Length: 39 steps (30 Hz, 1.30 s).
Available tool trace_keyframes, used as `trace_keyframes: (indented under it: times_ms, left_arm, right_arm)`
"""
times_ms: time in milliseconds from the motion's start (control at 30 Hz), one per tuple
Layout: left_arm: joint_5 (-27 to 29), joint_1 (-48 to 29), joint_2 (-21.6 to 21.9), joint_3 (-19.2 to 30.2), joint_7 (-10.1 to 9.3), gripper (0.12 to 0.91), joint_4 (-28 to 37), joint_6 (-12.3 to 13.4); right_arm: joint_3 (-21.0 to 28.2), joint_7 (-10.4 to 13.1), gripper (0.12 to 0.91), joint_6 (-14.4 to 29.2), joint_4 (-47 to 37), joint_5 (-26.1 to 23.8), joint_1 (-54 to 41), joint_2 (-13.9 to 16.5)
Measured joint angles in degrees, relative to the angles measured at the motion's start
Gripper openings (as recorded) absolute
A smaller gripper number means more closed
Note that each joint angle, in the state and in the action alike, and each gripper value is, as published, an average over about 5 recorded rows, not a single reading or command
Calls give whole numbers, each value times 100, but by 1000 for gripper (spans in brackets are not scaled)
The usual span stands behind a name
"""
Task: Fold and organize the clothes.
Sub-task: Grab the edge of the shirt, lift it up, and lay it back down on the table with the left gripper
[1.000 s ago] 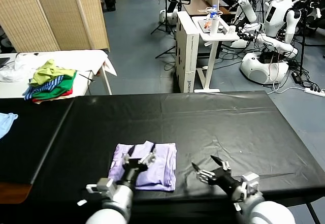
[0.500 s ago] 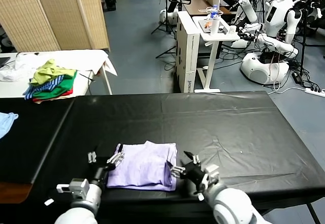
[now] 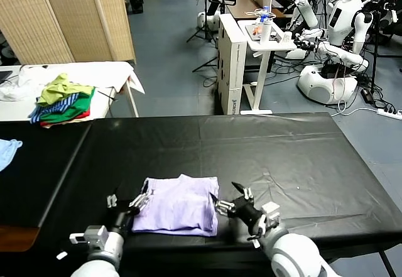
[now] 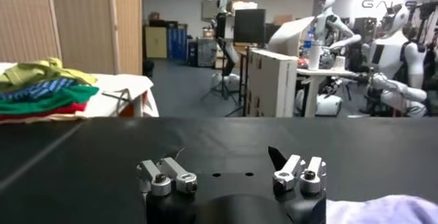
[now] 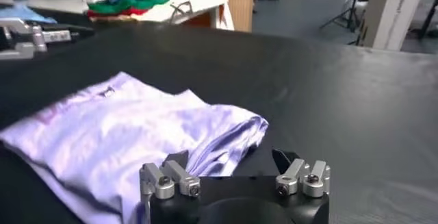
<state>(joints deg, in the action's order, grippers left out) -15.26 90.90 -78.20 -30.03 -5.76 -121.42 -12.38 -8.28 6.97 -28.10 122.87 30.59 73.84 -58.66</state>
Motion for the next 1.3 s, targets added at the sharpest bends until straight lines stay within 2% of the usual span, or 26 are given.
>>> trace_keyframes:
  times_ms: [200, 400, 700, 800, 967, 1100, 1167, 1300]
  left_arm:
    - [-368, 86, -250, -193, 144, 907, 297, 209]
    - [-882, 219, -442, -276, 336, 907, 446, 249]
    - [-1373, 186, -517, -294, 467, 890, 586, 157]
    - [-1608, 177, -524, -317, 475, 783, 624, 126]
    - [-1974, 183, -531, -332, 475, 433, 591, 60]
    - [-2198, 184, -531, -333, 473, 208, 510, -31]
    - [-2164, 182, -530, -333, 465, 165, 473, -56]
    - [-1747, 151, -491, -380, 425, 166, 386, -57]
  right_arm:
    - [-621, -17, 907, 33, 346, 520, 259, 177]
    - [-1316, -28, 907, 44, 504, 780, 543, 315]
    - [-1627, -36, 907, 51, 540, 795, 634, 319]
    - [-1661, -37, 907, 56, 535, 795, 634, 322]
    - [-1670, -41, 907, 64, 516, 786, 638, 309]
    - [-1669, -42, 907, 66, 498, 774, 642, 282]
    - [-1681, -41, 907, 68, 483, 765, 652, 274]
    - [-1740, -34, 907, 73, 433, 708, 682, 262]
